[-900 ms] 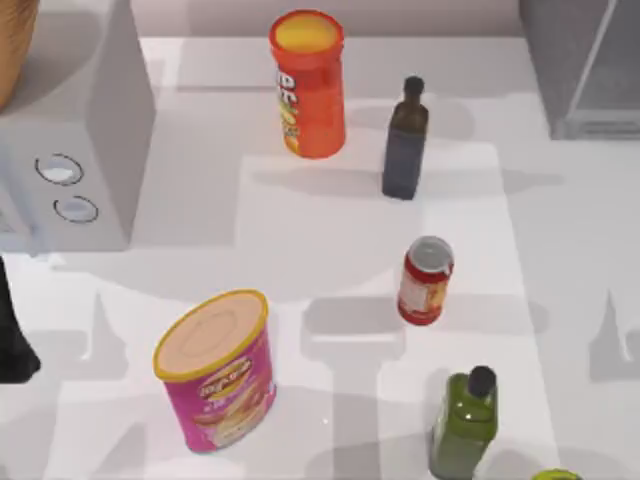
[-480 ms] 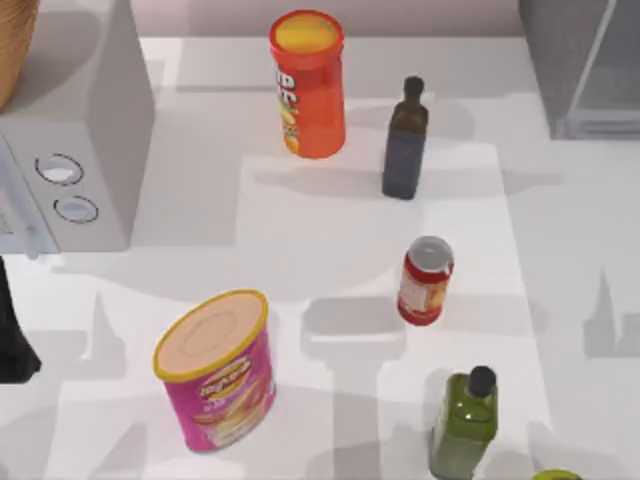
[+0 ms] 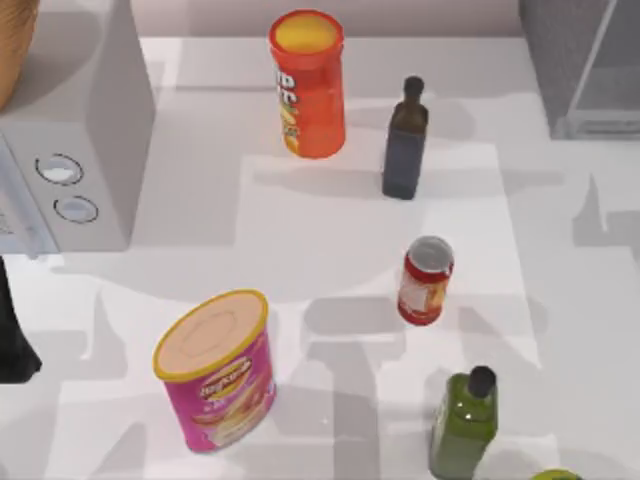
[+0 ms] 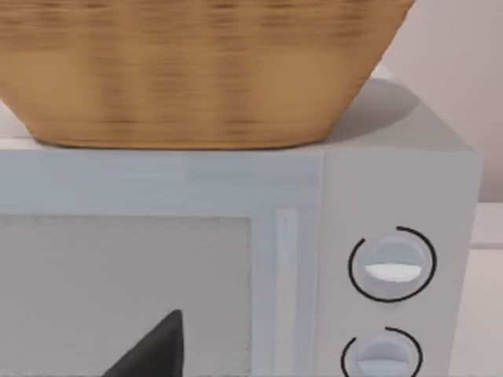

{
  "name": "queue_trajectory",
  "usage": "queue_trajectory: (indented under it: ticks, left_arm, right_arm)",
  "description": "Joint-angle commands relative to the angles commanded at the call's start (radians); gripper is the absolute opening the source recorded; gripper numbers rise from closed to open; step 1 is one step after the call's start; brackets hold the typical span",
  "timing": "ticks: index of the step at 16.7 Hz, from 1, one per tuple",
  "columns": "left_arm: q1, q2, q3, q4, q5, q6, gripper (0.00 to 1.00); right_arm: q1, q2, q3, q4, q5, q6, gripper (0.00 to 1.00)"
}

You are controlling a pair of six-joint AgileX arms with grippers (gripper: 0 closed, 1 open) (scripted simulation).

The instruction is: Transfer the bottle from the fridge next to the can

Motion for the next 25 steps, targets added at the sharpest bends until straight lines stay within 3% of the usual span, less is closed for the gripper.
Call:
queue_trajectory:
  ticks: [6,10,15,21,25]
  left_arm:
    - [0.0,0.0,0.0,0.0,0.0,0.0,1.0]
    - [0.0,0.0,0.0,0.0,0.0,0.0,1.0]
    - [0.0,0.0,0.0,0.0,0.0,0.0,1.0]
    - [0.0,0.0,0.0,0.0,0.0,0.0,1.0]
    - [0.0,0.0,0.0,0.0,0.0,0.0,1.0]
  right_arm:
    - [-0.066,0.692,0.269,0.338,-0.056,0.003,1.0]
    - [-0.096,0.989,0.402,0.504,-0.085,0.003,1.0]
    - [-0.111,1.122,0.468,0.587,-0.099,0.002,1.0]
    - [-0.105,1.129,0.48,0.579,-0.095,0.002,1.0]
    - [-0.097,1.198,0.603,0.527,-0.084,0.001,1.0]
